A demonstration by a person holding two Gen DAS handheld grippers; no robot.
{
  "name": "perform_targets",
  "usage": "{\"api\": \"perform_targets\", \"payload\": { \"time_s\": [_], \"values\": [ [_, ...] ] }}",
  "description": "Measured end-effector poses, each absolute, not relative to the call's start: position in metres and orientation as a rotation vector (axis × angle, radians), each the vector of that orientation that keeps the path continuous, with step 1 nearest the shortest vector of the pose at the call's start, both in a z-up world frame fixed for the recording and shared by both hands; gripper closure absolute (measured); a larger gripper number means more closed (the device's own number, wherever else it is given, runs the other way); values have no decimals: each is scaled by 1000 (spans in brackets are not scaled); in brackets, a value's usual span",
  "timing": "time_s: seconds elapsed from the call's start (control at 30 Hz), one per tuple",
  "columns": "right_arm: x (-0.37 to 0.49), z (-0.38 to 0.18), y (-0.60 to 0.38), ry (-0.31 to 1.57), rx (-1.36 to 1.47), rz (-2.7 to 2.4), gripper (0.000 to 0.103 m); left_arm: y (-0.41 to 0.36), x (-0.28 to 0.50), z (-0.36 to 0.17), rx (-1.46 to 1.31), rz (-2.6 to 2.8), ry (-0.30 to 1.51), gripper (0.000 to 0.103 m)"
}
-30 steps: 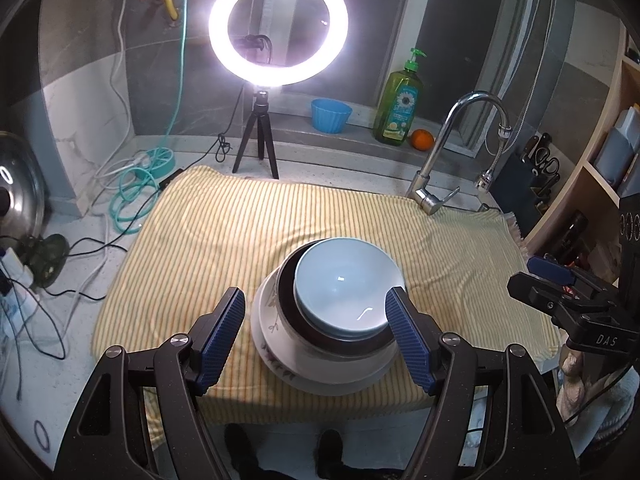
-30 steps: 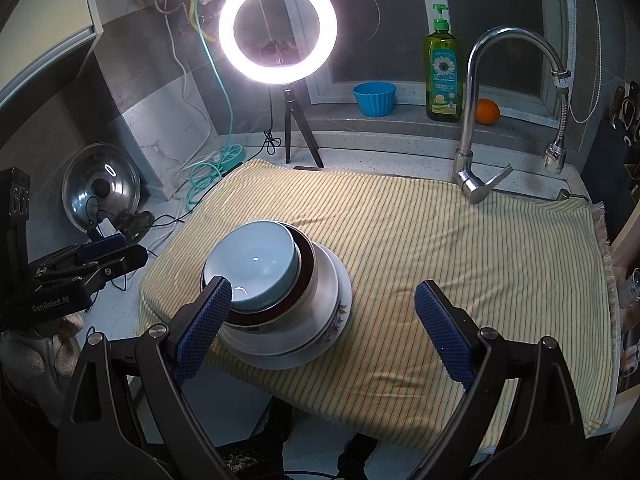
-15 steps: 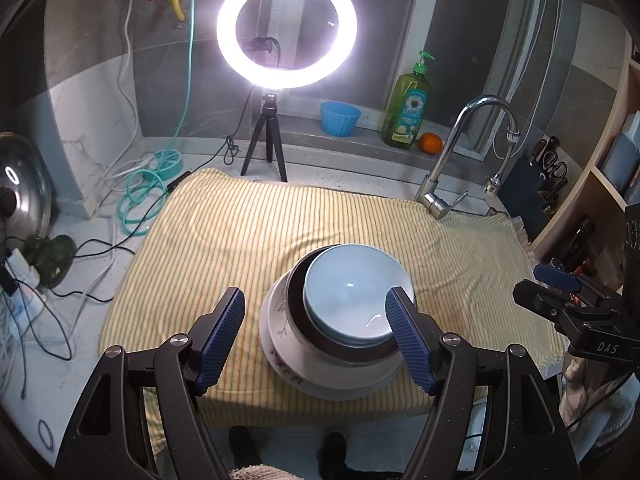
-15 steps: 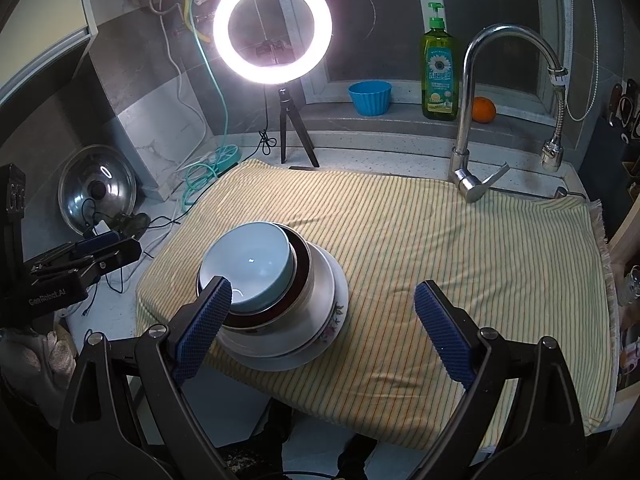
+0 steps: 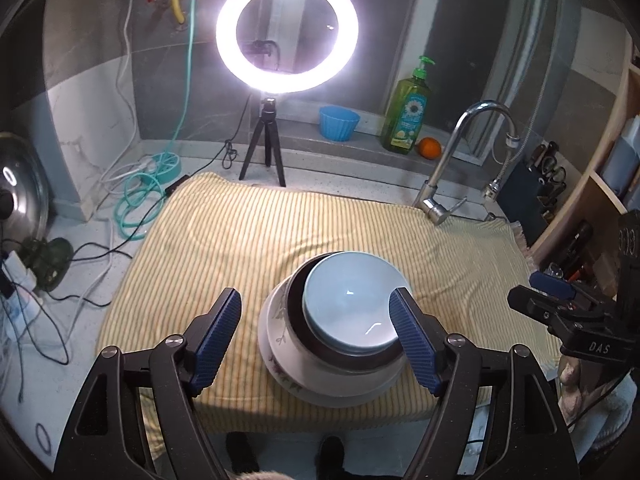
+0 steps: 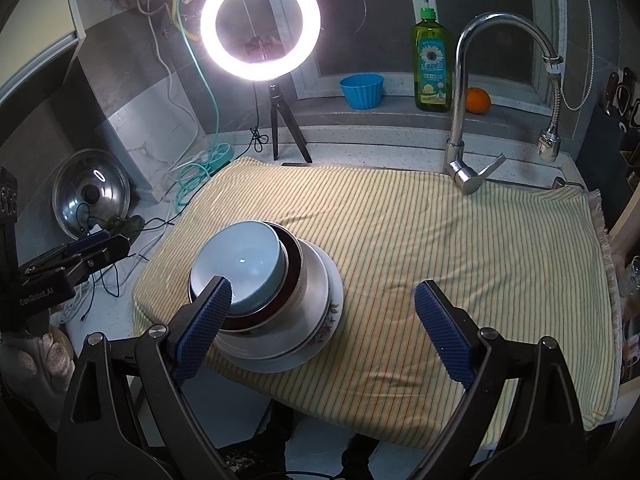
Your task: Organize plates and bowls
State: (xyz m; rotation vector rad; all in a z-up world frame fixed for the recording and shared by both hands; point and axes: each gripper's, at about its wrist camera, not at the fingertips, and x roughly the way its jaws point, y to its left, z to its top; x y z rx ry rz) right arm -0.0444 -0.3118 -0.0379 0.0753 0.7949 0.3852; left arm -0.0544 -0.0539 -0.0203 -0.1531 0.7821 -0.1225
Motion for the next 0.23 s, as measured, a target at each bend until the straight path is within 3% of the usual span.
{"api": "perform_targets", "payload": {
  "time_s": [0.23],
  "values": [
    [-40, -39, -305, 792, 42, 373, 8, -49, -55, -15, -119, -84, 731, 27]
  ]
}}
